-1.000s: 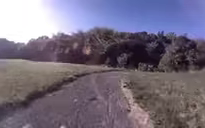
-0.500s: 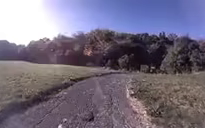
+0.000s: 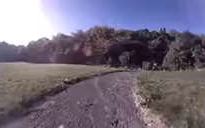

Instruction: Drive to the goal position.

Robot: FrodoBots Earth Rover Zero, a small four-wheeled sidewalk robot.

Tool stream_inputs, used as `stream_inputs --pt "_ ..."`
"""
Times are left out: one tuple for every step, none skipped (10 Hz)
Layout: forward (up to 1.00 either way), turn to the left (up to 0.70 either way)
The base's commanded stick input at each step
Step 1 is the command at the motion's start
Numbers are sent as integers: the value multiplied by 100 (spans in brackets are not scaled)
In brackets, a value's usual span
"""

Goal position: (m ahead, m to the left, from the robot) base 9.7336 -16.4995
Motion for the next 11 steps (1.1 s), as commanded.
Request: stream_inputs --pt "100 -35" --pt "100 -38" --pt "100 -39" --pt "100 -39" --pt "100 -39" --pt "100 -39" --pt "100 -37" --pt "100 -4" --pt "100 1" --pt "100 1" --pt "100 1"
